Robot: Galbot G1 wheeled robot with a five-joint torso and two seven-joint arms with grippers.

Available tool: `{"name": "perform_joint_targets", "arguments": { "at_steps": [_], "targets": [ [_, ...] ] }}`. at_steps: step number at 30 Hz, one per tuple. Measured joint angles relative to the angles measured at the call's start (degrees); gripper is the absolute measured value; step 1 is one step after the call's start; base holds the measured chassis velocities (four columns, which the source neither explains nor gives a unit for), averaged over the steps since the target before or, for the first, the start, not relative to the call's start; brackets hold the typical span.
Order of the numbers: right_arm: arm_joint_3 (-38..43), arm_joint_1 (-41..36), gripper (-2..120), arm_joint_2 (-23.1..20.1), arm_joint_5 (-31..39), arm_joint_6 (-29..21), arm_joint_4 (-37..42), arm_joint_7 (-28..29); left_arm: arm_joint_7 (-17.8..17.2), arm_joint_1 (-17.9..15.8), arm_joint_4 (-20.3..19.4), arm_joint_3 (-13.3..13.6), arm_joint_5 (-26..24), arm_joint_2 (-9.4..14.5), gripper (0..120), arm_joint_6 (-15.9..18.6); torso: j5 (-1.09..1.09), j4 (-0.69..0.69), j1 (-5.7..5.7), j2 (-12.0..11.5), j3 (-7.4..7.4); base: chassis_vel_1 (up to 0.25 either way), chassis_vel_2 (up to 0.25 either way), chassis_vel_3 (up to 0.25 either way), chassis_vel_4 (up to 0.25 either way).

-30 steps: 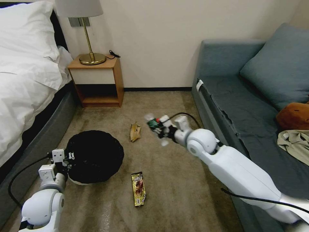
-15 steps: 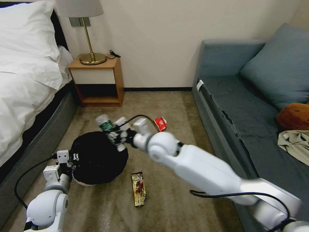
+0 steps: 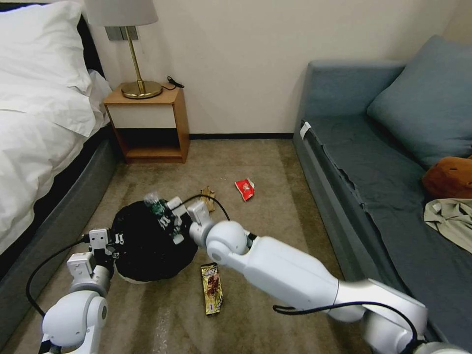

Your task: Pick up the trash bin, then pick up the garbage on the floor and place it into the trash bin.

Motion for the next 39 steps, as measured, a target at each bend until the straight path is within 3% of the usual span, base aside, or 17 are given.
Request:
{"name": "perform_joint_targets", "arguments": {
  "at_steps": [8, 10, 16, 28, 39],
  "targets": [
    [0.0, -2.1, 67, -0.6, -1.8, 0.1, 0.3, -0.2, 0.1, -0.1, 0.4, 0.4, 0.0, 0.0, 4, -0.2, 0.0, 0.0, 0.0, 0.0, 0.0, 0.0, 0.0, 0.0, 0.0],
    [0.0, -2.4, 80, -0.6, -1.8, -0.7, 0.9, -0.1, 0.2, 0.2, 0.2, 0.8, 0.3, 0.3, 4, -0.4, 0.0, 0.0, -0.01, 0.0, 0.0, 0.0, 0.0, 0.0, 0.0],
    [0.7, -2.7, 98, 0.0, -1.9, -1.2, 1.5, 0.0, 0.4, 0.4, 0.1, 0.7, 0.3, 0.7, 4, -0.5, 0.0, 0.0, -0.01, 0.0, 0.0, 0.0, 0.0, 0.0, 0.0],
    [5.6, 5.0, 100, 1.4, 1.5, -3.9, 4.2, 0.8, 1.2, 0.1, 0.8, -0.6, 0.8, 1.8, 4, -1.1, 0.0, 0.01, 0.0, 0.0, 0.0, 0.0, 0.0, 0.0, 0.0],
    [13.3, 6.2, 100, 0.0, -1.4, -6.1, -4.2, 0.2, 0.7, -0.7, 0.1, -3.7, -1.4, 2.7, 4, -0.6, 0.0, 0.0, 0.0, 0.0, 0.0, 0.0, 0.0, 0.0, 0.0]
  ]
}}
